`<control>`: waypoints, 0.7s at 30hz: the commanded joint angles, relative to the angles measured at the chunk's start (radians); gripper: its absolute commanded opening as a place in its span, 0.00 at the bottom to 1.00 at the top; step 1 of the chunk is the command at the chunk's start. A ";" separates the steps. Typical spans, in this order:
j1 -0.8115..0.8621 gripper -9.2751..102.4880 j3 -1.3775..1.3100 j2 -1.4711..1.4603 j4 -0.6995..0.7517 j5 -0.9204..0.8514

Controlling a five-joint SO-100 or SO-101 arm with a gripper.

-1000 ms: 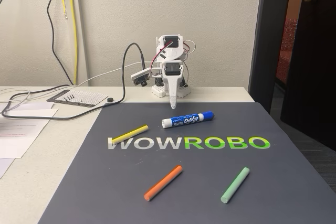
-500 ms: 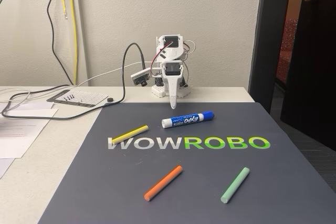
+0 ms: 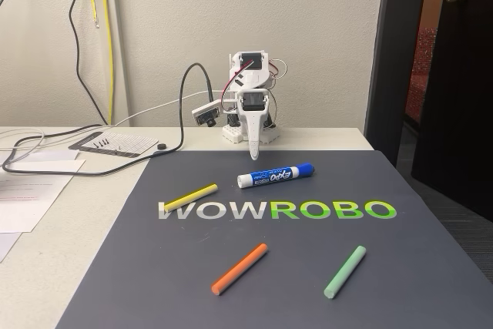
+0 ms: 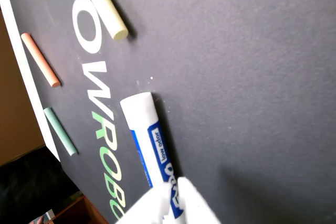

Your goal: Pick up the blue marker.

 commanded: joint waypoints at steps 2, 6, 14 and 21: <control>-0.009 0.08 -0.003 0.058 0.002 -0.012; -0.009 0.08 -0.003 0.058 0.002 -0.020; -0.002 0.08 -0.009 0.058 -0.015 -0.018; -0.014 0.08 -0.025 0.058 -0.014 -0.046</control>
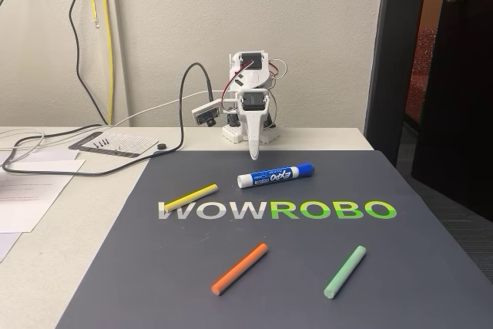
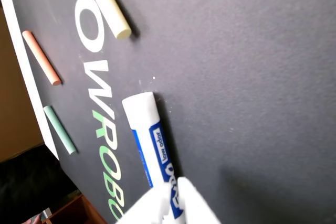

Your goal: Pick up the blue marker.

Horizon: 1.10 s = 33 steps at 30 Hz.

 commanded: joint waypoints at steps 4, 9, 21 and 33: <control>-0.041 0.08 -0.043 0.058 -0.014 -0.054; -0.064 0.08 -0.055 0.058 -0.028 -0.069; -0.040 0.08 -0.209 -0.011 0.074 -0.072; -0.067 0.08 -0.566 -0.244 0.268 -0.127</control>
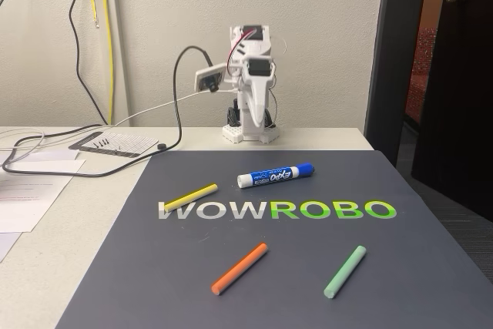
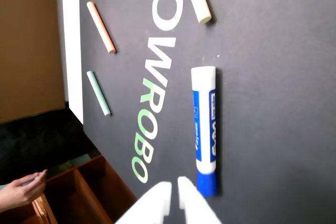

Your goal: Pick up the blue marker.

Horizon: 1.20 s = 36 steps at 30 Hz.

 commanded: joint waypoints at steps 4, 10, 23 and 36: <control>0.002 0.08 -0.284 -0.245 0.094 -0.026; 0.040 0.08 -0.385 -0.402 0.147 -0.054; 0.130 0.10 -0.578 -0.693 0.216 -0.121; 0.110 0.18 -0.560 -0.818 0.173 -0.127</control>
